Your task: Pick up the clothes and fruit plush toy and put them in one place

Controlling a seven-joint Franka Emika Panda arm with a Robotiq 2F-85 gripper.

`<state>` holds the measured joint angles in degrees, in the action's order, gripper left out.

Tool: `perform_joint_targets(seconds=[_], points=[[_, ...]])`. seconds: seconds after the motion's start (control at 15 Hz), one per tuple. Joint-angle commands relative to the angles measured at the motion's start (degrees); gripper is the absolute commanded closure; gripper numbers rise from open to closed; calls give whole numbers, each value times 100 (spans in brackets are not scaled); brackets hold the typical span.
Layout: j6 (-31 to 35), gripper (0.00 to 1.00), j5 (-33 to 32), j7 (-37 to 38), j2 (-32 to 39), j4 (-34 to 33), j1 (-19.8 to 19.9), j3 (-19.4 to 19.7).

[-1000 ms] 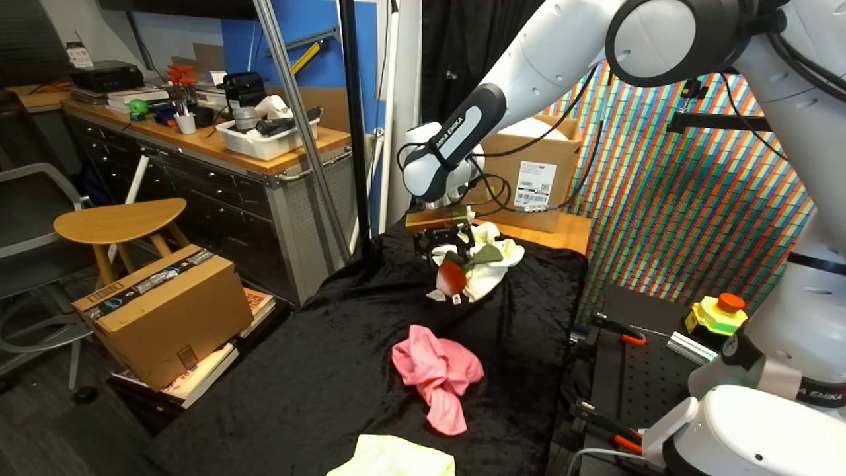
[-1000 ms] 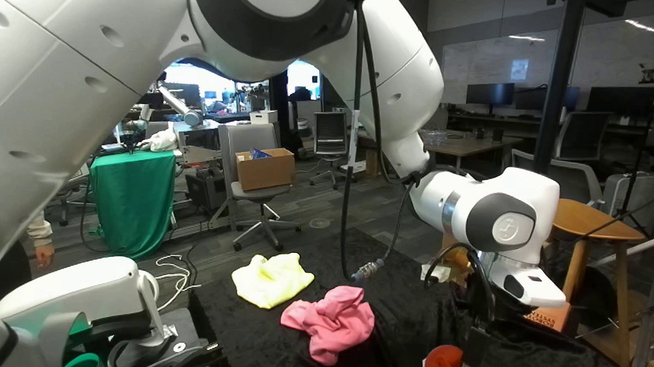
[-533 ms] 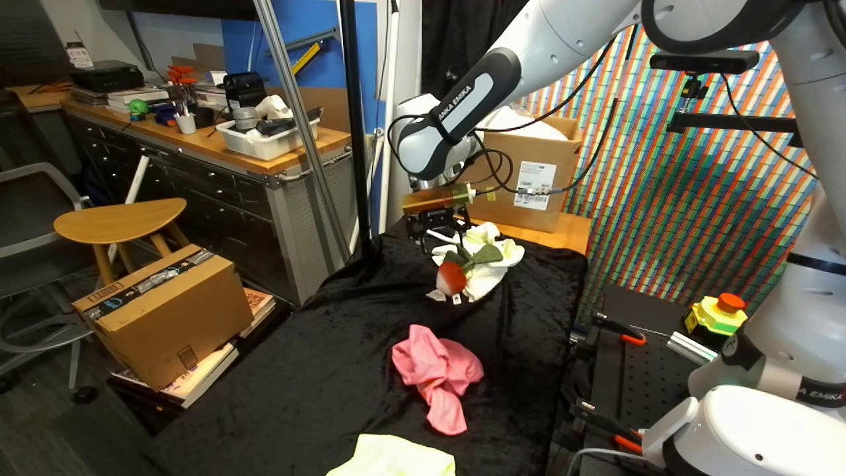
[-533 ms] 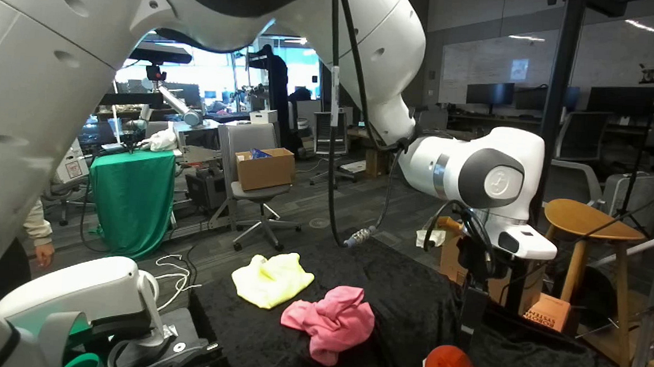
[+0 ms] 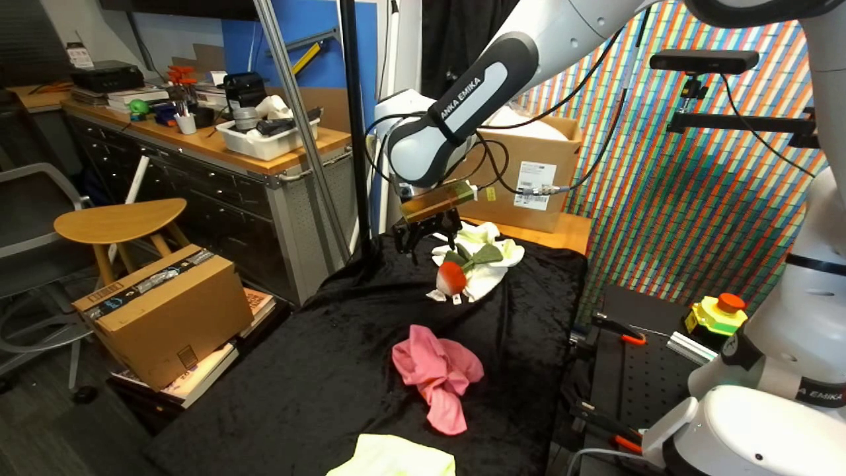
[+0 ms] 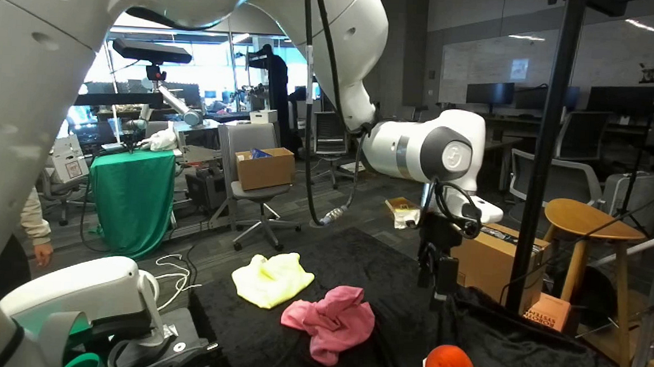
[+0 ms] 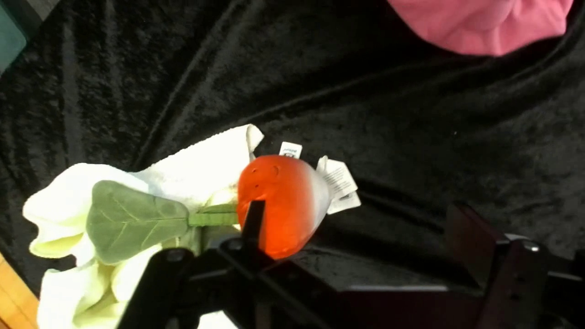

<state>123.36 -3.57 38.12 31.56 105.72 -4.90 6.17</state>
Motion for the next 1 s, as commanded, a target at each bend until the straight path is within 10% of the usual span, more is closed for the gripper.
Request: perform_joint_targets(seconds=[0.0,0.93], points=[[83,0,-361,-421,-26,85,-329,-169],[-533,0,134,-1897,1198,-828,-448,-676]])
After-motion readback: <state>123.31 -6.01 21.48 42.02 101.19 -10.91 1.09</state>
